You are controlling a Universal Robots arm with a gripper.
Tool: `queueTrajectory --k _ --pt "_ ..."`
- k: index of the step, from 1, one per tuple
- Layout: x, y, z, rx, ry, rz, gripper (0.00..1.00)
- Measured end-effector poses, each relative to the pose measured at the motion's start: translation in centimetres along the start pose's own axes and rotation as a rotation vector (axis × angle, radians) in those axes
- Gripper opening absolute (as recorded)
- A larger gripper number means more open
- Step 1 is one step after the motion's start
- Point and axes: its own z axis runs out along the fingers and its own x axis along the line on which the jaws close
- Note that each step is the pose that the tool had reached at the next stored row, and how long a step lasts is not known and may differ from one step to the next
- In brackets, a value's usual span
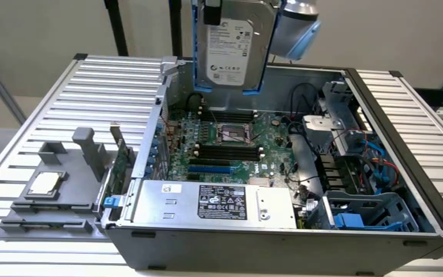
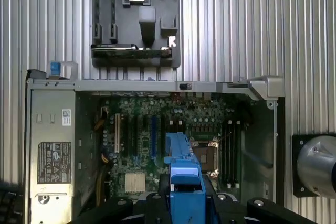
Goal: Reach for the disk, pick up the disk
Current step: 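Pick up the disk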
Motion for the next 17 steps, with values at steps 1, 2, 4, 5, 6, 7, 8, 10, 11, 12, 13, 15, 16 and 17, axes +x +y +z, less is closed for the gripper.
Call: queueTrajectory --k 1,2,4,5,6,7,8,10,11,12,13,15,16,17 --pt "0.2 -0.49 -0.02 0.0001 0.0 0.0 0.33" --pt "0.3 -0.95 -0.04 0.0 0.0 0.0 0.33" --pt "0.6 -1.85 -0.07 0.0 0.0 0.0 0.33" --pt "0.8 -2.31 -0.09 0.0 0.0 0.0 0.33" --pt "1.0 -2.76 -0.11 0.0 0.0001 0.0 0.33" --pt "1.1 -3.18 -0.12 0.0 0.0 0.0 0.33" --pt "1.3 -3.61 -0.14 0.0 0.0001 0.0 0.33" --pt "1.7 -4.42 -0.17 0.0001 -0.0001 0.0 0.33" --pt "1.9 -4.81 -0.18 0.0001 -0.0001 0.0 0.33" --pt "2.1 -5.19 -0.19 0.0 0.0 0.0 0.33" --pt "2.3 -5.56 -0.19 0.0001 -0.0001 0.0 0.33" --pt "2.6 -6.3 -0.22 0.0 0.0 0.0 0.33" --pt "2.8 -6.67 -0.23 0.0 0.0 0.0 0.33" --pt "3.0 -7.04 -0.24 0.0 0.0 0.0 0.33"
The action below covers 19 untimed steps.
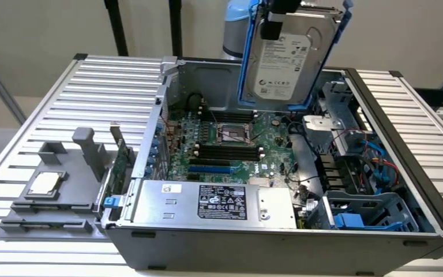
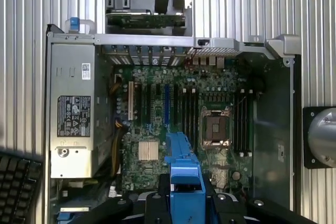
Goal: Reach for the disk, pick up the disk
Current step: 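Pick up the disk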
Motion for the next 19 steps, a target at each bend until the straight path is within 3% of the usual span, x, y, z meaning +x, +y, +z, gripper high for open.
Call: queueTrajectory --k 19 --pt "3.7 -6.92 -0.17 0.0 0.0 0.0 0.33"
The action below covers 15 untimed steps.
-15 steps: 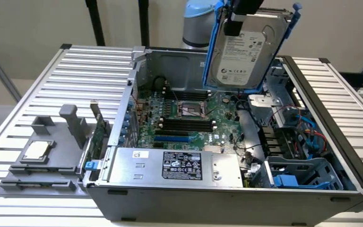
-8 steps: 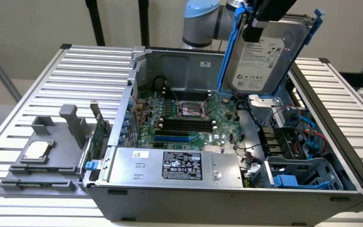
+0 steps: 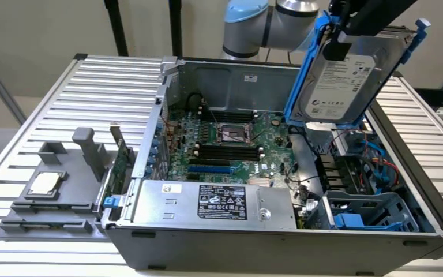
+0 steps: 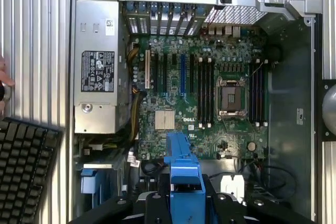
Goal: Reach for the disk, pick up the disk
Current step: 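Pick up the disk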
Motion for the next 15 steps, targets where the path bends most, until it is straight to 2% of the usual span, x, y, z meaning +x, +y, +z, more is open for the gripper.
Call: queueTrajectory --k 7,15 --pt "1.7 -2.14 -0.06 0.0 0.0 0.0 0.33" --pt "4.2 -3.89 -0.22 0.0 0.0 0.0 0.33"
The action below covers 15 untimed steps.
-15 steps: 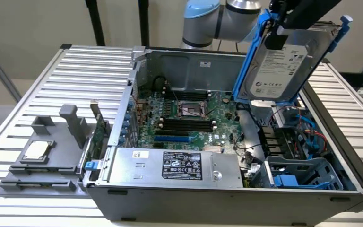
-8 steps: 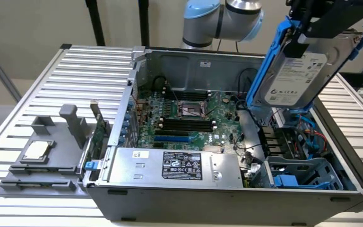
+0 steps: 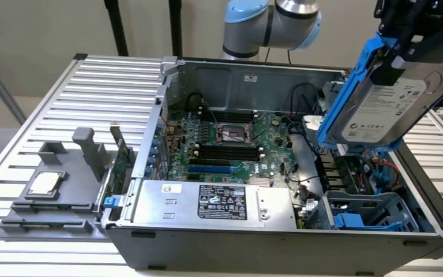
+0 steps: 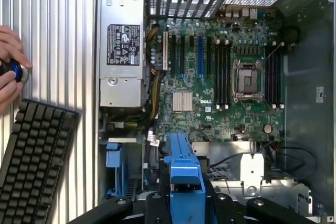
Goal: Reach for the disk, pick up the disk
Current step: 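Pick up the disk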
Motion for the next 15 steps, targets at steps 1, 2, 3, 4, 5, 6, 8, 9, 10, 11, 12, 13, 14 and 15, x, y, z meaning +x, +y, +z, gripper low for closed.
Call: queueTrajectory --k 1,2,3,4,5,6,8,9,10,11,12,13,14,15 --pt "0.4 -0.14 -0.03 0.0 0.0 0.0 0.33" --pt "0.7 -0.27 -0.06 0.0 0.0 0.0 0.33" --pt "1.1 -0.39 -0.09 0.0 -0.0001 0.0 0.33" --pt "1.5 -0.48 -0.13 0.0 0.0 0.0 0.33" --pt "2.0 -0.57 -0.17 0.0 0.0 0.0 0.33" --pt "2.4 -0.66 -0.2 0.0 -0.0001 0.0 0.33" --pt "3.2 -0.83 -0.27 0.0 0.0 0.0 0.33" --pt "3.6 -0.94 -0.3 -0.0001 -0.0001 0.0 0.33" --pt "3.9 -1.05 -0.33 -0.0001 0.0001 0.0 0.33" --pt "4.2 -1.17 -0.34 -0.0001 0.0 0.0 0.33" --pt "4.4 -1.3 -0.35 -0.0001 0.0001 0.0 0.33" --pt "4.4 -1.42 -0.34 -0.0001 0.0001 0.0 0.33" --pt "4.5 -1.51 -0.34 -0.0001 0.0001 -0.001 0.33" --pt "4.5 -1.6 -0.32 -0.0002 -0.0001 -0.001 0.33"
